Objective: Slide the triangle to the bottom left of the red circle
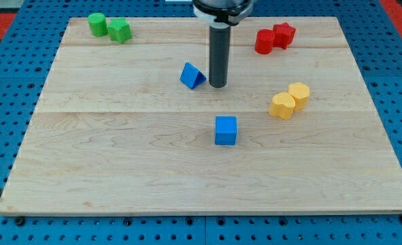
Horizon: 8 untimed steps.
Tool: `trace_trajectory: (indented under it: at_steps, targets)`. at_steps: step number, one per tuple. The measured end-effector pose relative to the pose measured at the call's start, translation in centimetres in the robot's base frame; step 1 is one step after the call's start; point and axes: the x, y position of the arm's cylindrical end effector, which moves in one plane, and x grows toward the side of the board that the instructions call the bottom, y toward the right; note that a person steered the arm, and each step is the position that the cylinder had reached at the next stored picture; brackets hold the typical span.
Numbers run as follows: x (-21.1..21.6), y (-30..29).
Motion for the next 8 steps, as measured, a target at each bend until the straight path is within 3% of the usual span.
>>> trace_trajectory:
  at_steps: [3, 8]
  targets:
    - [0.3, -14.8]
    - [-3.2, 6.2]
